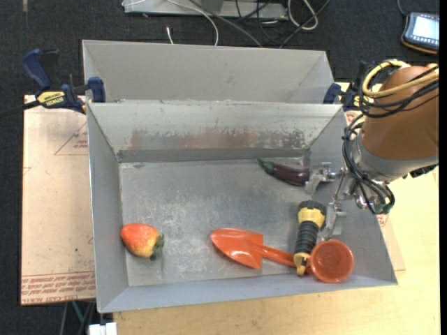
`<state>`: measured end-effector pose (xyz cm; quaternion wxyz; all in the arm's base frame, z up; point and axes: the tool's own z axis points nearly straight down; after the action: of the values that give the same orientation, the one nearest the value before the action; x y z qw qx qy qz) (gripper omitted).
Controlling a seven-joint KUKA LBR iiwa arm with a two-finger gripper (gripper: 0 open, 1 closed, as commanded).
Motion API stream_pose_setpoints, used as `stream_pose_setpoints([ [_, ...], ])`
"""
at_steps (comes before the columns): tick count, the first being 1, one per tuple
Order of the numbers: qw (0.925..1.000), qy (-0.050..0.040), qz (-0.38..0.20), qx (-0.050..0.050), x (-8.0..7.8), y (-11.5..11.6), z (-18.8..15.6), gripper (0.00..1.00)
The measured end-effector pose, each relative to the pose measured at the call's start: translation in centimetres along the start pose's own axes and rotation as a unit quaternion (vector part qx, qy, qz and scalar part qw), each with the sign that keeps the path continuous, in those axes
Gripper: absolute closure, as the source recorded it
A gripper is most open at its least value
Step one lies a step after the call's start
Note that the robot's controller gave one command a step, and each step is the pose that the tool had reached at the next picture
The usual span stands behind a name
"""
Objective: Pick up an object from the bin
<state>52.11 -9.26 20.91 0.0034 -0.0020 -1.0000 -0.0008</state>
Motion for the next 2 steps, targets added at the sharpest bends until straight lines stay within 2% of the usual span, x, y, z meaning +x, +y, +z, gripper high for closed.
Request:
stream_pose_setpoints([
  [1, 1.0000, -0.0040, -0.002, 0.001, -0.2, 0.1, -0.4, 0.00],
  [2, 0.9882, -0.0045, -0.153, 0.000, 2.3, 0.4, 10.2, 0.00],
])
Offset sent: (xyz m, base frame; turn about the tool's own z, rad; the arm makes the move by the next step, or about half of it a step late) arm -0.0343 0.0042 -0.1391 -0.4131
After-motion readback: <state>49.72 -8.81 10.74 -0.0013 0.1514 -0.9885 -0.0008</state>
